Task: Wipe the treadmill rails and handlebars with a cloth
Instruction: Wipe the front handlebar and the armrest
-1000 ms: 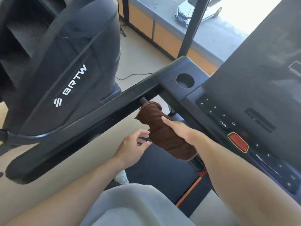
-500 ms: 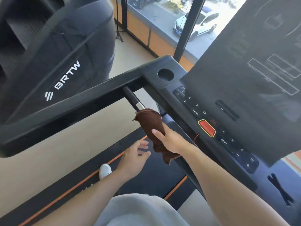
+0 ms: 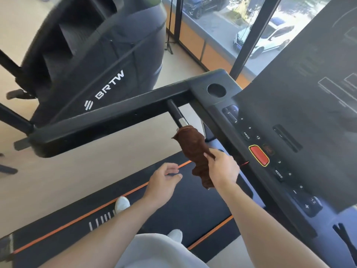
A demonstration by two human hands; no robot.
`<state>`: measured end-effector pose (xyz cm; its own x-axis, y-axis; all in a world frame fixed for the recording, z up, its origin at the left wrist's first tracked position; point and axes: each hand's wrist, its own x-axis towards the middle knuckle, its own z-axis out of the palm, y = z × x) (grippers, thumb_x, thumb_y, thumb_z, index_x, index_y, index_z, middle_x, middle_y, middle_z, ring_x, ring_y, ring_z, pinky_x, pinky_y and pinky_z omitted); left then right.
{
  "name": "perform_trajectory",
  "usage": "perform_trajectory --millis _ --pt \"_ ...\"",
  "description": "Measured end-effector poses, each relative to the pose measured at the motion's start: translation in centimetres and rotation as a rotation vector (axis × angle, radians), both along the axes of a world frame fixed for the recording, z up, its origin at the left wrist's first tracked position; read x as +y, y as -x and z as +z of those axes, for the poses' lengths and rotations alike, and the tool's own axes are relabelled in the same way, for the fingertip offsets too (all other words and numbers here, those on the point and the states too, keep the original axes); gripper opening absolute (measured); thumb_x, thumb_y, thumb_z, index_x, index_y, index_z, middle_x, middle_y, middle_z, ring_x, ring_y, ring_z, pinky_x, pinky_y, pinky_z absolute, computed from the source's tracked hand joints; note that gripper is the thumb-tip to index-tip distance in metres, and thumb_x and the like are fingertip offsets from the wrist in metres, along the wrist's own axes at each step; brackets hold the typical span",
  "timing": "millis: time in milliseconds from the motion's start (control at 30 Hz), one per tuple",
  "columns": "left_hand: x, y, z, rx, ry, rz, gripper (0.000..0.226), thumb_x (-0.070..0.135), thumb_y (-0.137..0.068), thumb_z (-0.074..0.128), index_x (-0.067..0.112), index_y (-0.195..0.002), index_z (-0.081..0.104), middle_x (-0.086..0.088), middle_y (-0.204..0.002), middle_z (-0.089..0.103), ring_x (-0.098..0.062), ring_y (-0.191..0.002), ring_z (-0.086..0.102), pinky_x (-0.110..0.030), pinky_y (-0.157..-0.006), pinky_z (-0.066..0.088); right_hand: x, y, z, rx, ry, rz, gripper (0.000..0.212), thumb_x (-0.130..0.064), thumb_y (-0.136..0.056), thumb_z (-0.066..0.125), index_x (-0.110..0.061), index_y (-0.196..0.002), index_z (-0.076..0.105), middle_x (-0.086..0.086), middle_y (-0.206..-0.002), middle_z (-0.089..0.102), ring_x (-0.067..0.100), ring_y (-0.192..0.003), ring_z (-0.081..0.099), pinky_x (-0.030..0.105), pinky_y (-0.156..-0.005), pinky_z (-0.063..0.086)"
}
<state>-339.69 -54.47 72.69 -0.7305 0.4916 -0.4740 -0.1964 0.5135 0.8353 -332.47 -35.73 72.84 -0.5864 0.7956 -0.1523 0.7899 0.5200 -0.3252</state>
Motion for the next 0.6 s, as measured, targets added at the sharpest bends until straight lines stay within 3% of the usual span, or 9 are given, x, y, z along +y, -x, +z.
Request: perform_trajectory --millis 67,167,233,267,333,400,467,600 --pt "0.3 1.3 0.6 0.01 -0.02 0.018 0.027 0.028 -0.092 0.07 0.031 -0.119 0.063 0.019 -0.113 0.068 0.004 -0.102 0.063 -0.012 -0.08 0.044 0.1 0.3 0.6 0.031 0.029 0.03 0.026 -0.052 -0.103 0.051 -0.038 -0.101 0.072 -0.002 -0.086 0.071 0.029 -0.084 0.065 0.034 -0.071 0.045" --pt "1.2 3.8 1.4 0.035 -0.028 0.023 0.03 0.031 -0.093 0.069 0.028 -0.122 0.063 0.018 -0.116 0.066 0.002 -0.104 0.062 -0.018 -0.084 0.045 1.6 1.0 1.1 0.128 0.329 -0.046 0.043 -0.061 -0.102 0.043 -0.04 -0.071 0.063 -0.007 -0.091 0.061 0.025 -0.09 0.06 0.034 -0.078 0.041" --pt "2.0 5.2 1.9 0.037 -0.037 0.002 0.033 0.031 -0.094 0.068 0.026 -0.125 0.062 0.015 -0.119 0.065 -0.004 -0.108 0.061 -0.019 -0.087 0.043 2.9 1.6 0.3 0.144 0.458 -0.117 0.031 -0.051 -0.104 0.05 -0.029 -0.092 0.068 -0.001 -0.105 0.066 0.026 -0.105 0.062 0.034 -0.085 0.042" --pt "2.3 5.7 2.0 0.035 -0.046 -0.015 0.033 0.031 -0.094 0.068 0.025 -0.126 0.061 0.014 -0.12 0.065 -0.005 -0.109 0.061 -0.02 -0.089 0.042 3.1 1.9 0.0 0.093 0.503 -0.132 0.036 -0.051 -0.103 0.053 -0.019 -0.106 0.069 0.003 -0.112 0.069 0.026 -0.11 0.063 0.034 -0.09 0.044" --pt "2.5 6.4 2.1 0.02 -0.051 -0.046 0.033 0.03 -0.094 0.068 0.024 -0.126 0.062 0.013 -0.121 0.065 -0.004 -0.108 0.061 -0.02 -0.089 0.042 2.9 2.5 -0.2 -0.024 0.568 -0.15 0.049 -0.053 -0.104 0.049 -0.01 -0.114 0.07 0.006 -0.11 0.068 0.026 -0.106 0.061 0.032 -0.089 0.043" --pt "2.2 7.0 1.8 0.001 -0.049 -0.082 0.034 0.031 -0.093 0.069 0.026 -0.126 0.061 0.015 -0.122 0.064 -0.002 -0.107 0.061 -0.019 -0.088 0.043 2.4 2.8 -0.6 -0.017 0.521 -0.144 0.051 -0.049 -0.107 0.046 -0.006 -0.102 0.073 0.009 -0.096 0.068 0.028 -0.098 0.061 0.032 -0.082 0.04" --pt "1.5 7.5 1.6 -0.02 -0.043 -0.127 0.035 0.032 -0.094 0.068 0.028 -0.128 0.06 0.015 -0.125 0.063 -0.005 -0.112 0.06 -0.022 -0.091 0.045 1.5 2.8 -0.5 0.055 0.389 -0.172 0.042 -0.042 -0.107 0.05 -0.014 -0.083 0.07 0.004 -0.08 0.065 0.031 -0.089 0.06 0.033 -0.077 0.042" --pt "-0.4 9.1 1.4 -0.046 -0.074 -0.118 0.033 0.034 -0.095 0.066 0.029 -0.128 0.06 0.014 -0.127 0.063 -0.006 -0.115 0.059 -0.019 -0.088 0.045 -1.8 2.9 -0.2 0.342 0.132 -0.293 0.02 -0.031 -0.105 0.056 -0.026 -0.114 0.073 -0.006 -0.106 0.074 0.019 -0.1 0.065 0.036 -0.09 0.051"
